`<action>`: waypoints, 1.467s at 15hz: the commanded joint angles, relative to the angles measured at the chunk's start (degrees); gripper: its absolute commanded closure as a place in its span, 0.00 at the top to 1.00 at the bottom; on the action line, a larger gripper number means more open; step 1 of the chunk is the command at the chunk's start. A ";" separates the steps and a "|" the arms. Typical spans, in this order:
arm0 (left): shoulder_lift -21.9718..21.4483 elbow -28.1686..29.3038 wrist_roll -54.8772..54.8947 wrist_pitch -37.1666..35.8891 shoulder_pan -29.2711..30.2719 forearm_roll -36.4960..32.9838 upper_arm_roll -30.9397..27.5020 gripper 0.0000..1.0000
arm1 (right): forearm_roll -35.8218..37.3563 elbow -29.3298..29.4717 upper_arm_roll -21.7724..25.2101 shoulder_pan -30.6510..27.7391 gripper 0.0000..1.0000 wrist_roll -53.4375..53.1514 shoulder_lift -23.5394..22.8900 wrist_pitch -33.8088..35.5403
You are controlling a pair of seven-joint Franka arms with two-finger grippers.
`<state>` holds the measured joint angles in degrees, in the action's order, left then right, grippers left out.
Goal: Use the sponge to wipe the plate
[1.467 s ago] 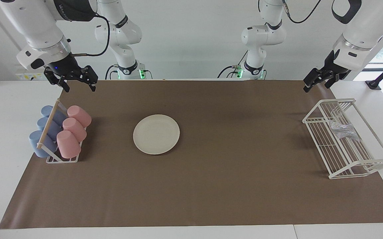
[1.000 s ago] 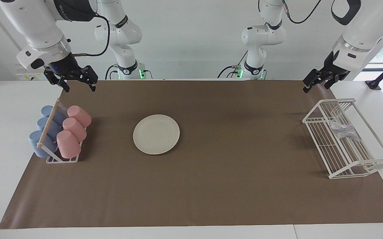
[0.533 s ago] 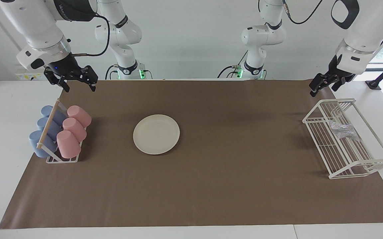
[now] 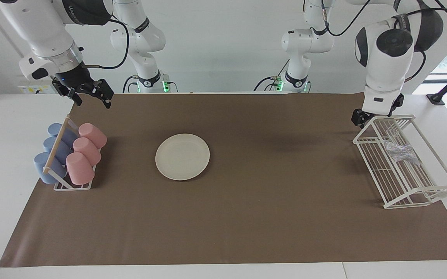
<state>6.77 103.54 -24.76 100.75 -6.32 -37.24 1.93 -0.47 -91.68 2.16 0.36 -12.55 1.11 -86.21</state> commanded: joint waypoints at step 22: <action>8.17 -1.67 -3.01 7.62 2.10 -14.00 -0.96 0.00 | -5.34 -8.15 -0.84 2.53 1.00 -51.43 5.22 -0.61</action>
<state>14.57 102.47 -27.31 107.88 -4.61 -50.13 0.92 -5.32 -95.78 1.73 2.63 -62.90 3.55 -83.80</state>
